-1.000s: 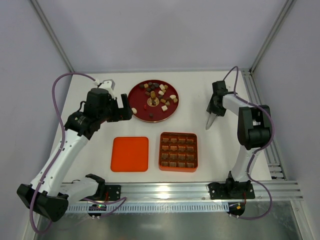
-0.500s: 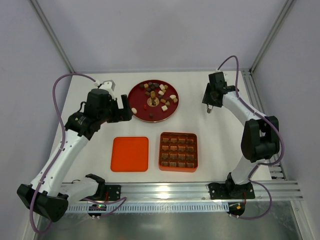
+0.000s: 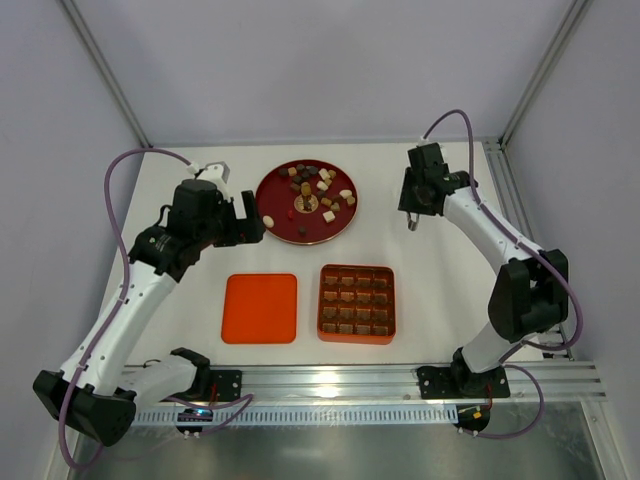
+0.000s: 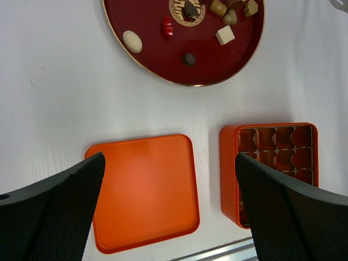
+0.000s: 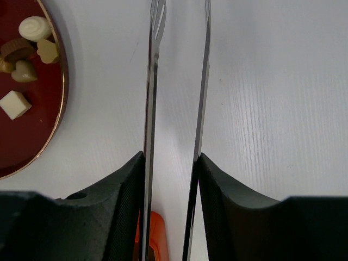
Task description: Pack the chocolate
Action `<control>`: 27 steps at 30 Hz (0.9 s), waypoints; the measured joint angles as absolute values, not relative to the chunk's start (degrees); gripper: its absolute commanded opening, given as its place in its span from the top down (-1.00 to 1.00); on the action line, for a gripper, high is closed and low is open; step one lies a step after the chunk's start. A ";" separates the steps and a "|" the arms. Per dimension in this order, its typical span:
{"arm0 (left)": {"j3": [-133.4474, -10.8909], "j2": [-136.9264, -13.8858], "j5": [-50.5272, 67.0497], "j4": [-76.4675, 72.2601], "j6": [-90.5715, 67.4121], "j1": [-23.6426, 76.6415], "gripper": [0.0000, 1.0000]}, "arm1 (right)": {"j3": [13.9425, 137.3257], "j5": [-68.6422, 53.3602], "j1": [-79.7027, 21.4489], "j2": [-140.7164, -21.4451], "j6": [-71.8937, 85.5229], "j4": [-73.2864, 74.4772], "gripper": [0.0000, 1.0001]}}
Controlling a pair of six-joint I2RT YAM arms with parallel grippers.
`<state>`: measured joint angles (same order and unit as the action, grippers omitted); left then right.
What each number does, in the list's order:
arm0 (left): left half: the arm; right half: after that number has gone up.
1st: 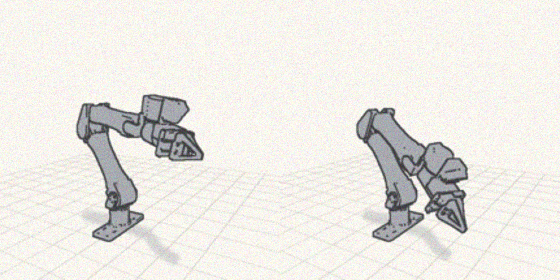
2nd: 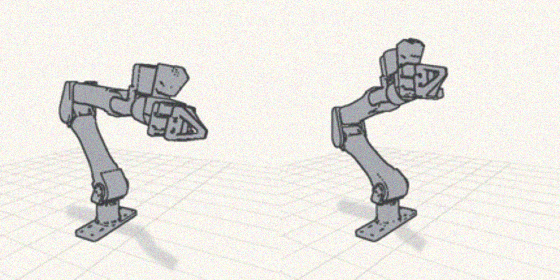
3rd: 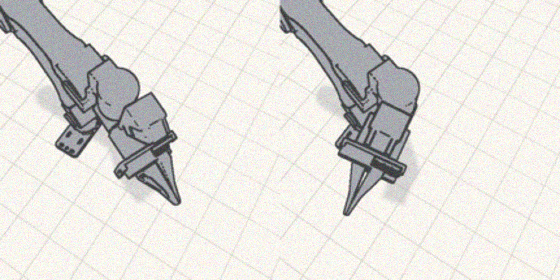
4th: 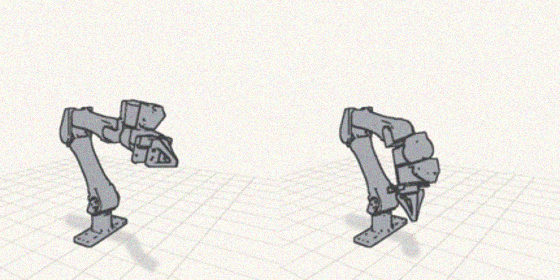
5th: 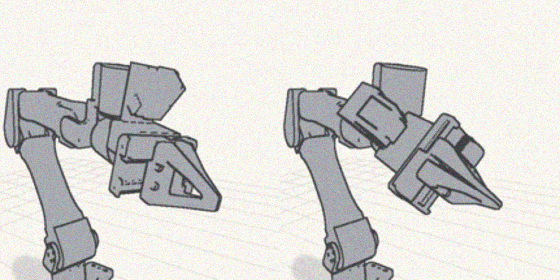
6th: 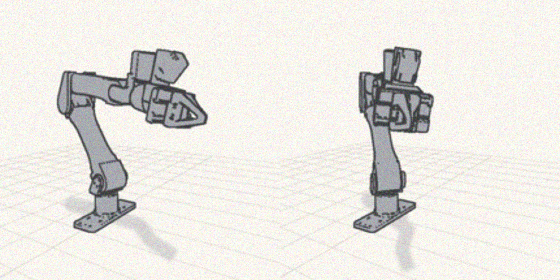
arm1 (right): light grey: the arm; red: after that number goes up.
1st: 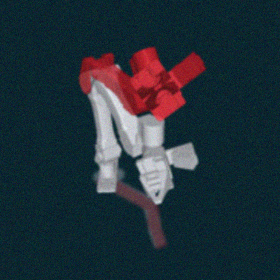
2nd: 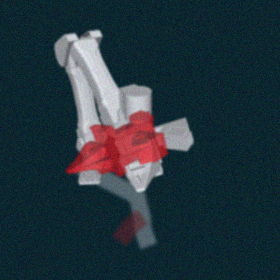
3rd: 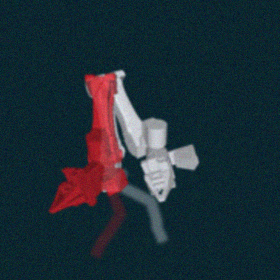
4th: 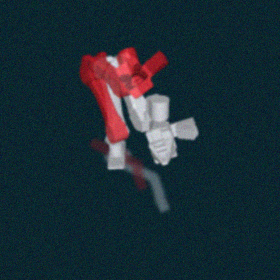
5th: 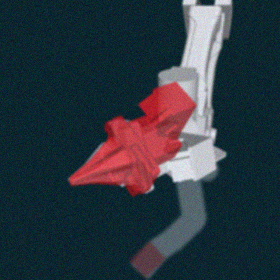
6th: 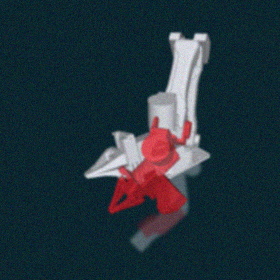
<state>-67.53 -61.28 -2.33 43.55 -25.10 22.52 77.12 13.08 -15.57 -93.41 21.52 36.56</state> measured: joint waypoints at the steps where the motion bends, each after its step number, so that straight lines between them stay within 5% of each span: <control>1: -67.53 -61.28 -2.33 43.55 -25.10 22.52 -1.00 | 77.49 13.06 -16.25 -92.88 21.47 37.06 0.14; 27: -67.44 -61.28 -2.33 43.57 -25.52 22.52 -0.99 | 86.70 8.64 -37.93 -94.59 22.35 41.74 0.12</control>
<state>-67.44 -61.28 -2.33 43.57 -25.52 22.52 86.70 8.64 -37.93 -94.59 22.35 41.74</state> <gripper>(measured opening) 0.996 0.441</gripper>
